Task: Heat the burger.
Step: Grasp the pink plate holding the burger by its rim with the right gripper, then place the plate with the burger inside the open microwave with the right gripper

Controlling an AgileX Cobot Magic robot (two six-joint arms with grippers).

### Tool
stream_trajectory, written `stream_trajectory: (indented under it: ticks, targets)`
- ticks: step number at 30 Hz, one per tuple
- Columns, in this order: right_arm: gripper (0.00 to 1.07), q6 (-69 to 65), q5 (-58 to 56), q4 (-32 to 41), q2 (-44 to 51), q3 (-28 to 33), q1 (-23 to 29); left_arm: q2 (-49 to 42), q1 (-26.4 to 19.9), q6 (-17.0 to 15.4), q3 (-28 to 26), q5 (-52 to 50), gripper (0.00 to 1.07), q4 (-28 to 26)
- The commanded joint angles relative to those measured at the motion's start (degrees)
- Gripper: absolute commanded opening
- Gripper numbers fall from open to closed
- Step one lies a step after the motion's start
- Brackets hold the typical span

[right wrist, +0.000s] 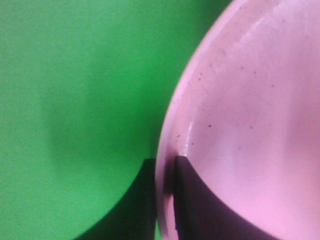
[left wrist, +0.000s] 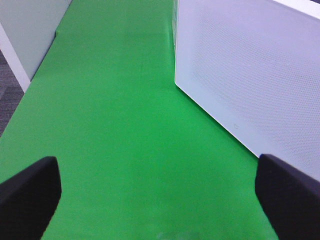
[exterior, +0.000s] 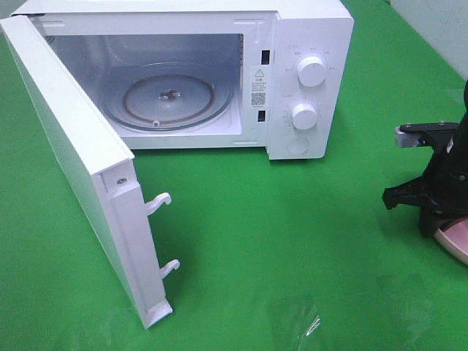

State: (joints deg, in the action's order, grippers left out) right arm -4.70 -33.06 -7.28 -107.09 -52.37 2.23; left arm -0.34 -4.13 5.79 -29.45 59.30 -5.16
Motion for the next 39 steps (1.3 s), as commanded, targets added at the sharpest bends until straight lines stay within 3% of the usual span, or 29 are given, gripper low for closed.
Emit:
stream_trajectory:
  ticks: [1, 6, 10, 20, 27, 39]
  targets:
    - [0.00, -1.78, -1.49, 1.38, -0.29, 0.52, -0.11, -1.03, 0.11, -0.17, 0.00, -0.34, 1.00, -0.23]
    - [0.00, -2.18, -2.41, 0.57, -0.29, 0.52, 0.63, -1.03, 0.11, -0.17, 0.00, -0.34, 1.00, -0.23]
    - [0.00, -6.65, -3.61, -4.07, -0.29, 0.52, 3.38, -1.03, 0.11, -0.17, 0.00, -0.34, 1.00, -0.23]
    - [0.00, -8.19, -5.56, -5.79, 0.34, 0.52, 3.84, -1.03, 0.11, -0.17, 0.00, -0.34, 1.00, -0.23]
    - [0.00, -11.46, -7.28, -10.89, 3.84, 0.52, 3.90, -1.03, 0.11, -0.17, 0.00, -0.34, 1.00, -0.23]
    - [0.00, -14.38, -10.31, -15.81, 5.04, 0.52, 7.79, -1.03, 0.11, -0.17, 0.00, -0.34, 1.00, -0.23]
